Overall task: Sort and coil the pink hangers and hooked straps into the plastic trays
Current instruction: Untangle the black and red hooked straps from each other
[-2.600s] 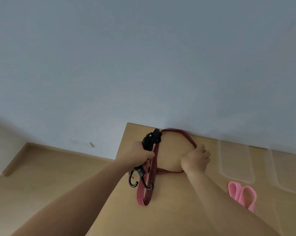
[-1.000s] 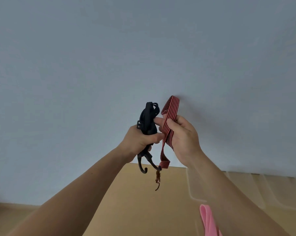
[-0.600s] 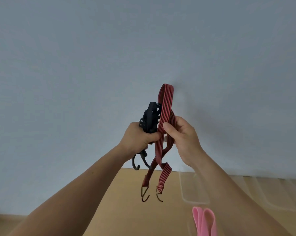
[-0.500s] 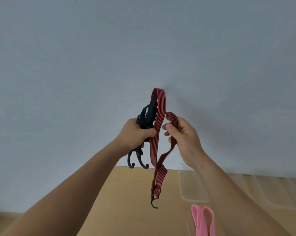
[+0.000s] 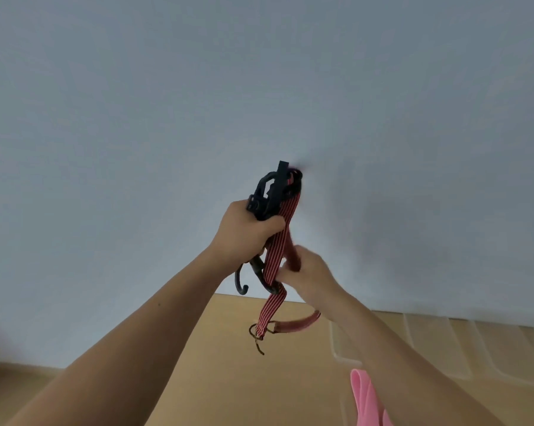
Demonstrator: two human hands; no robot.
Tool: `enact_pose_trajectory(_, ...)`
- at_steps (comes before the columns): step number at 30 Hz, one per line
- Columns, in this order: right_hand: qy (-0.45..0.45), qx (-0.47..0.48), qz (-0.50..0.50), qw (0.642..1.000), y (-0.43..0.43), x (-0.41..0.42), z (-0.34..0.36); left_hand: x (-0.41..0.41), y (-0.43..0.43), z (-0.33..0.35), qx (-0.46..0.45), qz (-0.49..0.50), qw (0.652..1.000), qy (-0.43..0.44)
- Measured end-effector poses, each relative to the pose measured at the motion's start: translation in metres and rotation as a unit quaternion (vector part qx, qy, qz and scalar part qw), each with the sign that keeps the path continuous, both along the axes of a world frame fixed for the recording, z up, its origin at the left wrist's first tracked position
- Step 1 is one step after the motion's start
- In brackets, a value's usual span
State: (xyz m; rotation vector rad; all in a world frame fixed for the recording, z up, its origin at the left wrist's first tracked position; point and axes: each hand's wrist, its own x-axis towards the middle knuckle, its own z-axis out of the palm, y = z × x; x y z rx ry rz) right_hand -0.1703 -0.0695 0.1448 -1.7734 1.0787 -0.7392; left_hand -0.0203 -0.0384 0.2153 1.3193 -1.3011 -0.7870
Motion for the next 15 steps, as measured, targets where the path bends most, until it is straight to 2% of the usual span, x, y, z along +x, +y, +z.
enact_pose_trajectory(2, 0.07, 0.027, 0.004, 0.997, 0.003, 0.005, -0.012, -0.003, 0.001, 0.002, -0.006, 0.008, 1.0, -0.007)
enact_pose_trajectory(4, 0.09, 0.054, 0.004, 0.995, 0.007, 0.007, -0.02, -0.003, 0.002, 0.002, -0.008, 0.015, 1.0, -0.023)
enact_pose_trajectory(8, 0.088, 0.114, 0.041, 0.989, 0.015, 0.003, -0.024, 0.001, 0.005, -0.002, 0.0, 0.02, 0.999, -0.026)
enact_pose_trajectory(15, 0.043, 0.09, 0.055, 0.994, 0.014, -0.008, -0.029, 0.01, 0.01, -0.007, 0.035, 0.001, 0.999, 0.032)
